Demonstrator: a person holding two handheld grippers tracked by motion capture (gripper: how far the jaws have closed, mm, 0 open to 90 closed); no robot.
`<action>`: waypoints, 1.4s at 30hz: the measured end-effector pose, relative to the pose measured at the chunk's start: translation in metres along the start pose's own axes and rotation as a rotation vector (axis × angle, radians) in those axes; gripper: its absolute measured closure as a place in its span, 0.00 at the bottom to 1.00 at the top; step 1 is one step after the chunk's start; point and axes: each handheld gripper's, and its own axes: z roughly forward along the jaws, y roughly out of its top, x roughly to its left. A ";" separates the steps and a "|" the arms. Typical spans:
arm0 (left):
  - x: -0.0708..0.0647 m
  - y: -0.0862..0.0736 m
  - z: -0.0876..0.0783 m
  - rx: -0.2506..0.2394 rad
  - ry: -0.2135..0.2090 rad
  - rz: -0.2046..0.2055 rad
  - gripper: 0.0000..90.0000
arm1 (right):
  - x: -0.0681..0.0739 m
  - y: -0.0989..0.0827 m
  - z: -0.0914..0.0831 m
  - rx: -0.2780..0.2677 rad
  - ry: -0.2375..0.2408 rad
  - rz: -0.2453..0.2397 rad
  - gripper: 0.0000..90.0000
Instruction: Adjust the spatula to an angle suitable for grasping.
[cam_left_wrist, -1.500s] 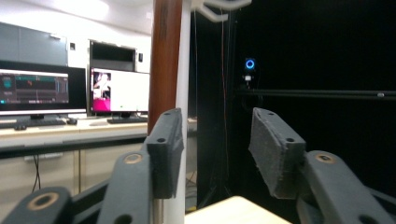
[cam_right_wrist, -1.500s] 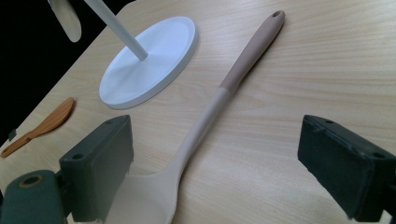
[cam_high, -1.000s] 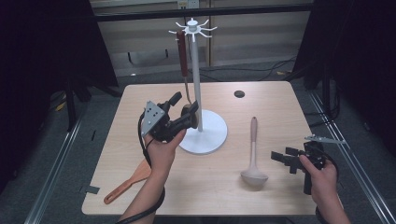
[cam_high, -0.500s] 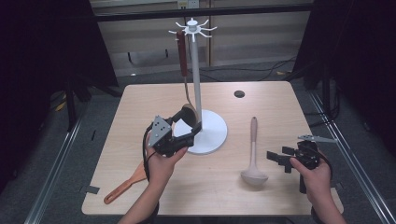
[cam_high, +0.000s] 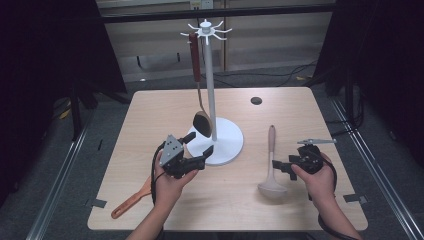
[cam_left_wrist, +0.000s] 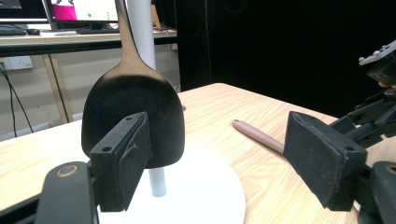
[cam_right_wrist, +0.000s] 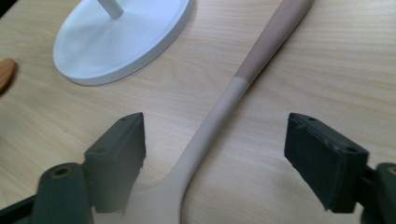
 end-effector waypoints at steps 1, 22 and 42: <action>0.000 0.000 0.000 0.002 0.001 -0.002 0.25 | 0.001 0.002 0.002 0.008 -0.007 -0.003 0.25; 0.000 -0.002 -0.001 0.041 -0.039 -0.038 0.18 | -0.015 0.037 0.046 0.145 -0.248 -0.034 0.89; -0.002 0.001 0.002 0.030 -0.050 -0.021 0.19 | -0.006 0.035 0.070 0.141 -0.133 0.054 1.00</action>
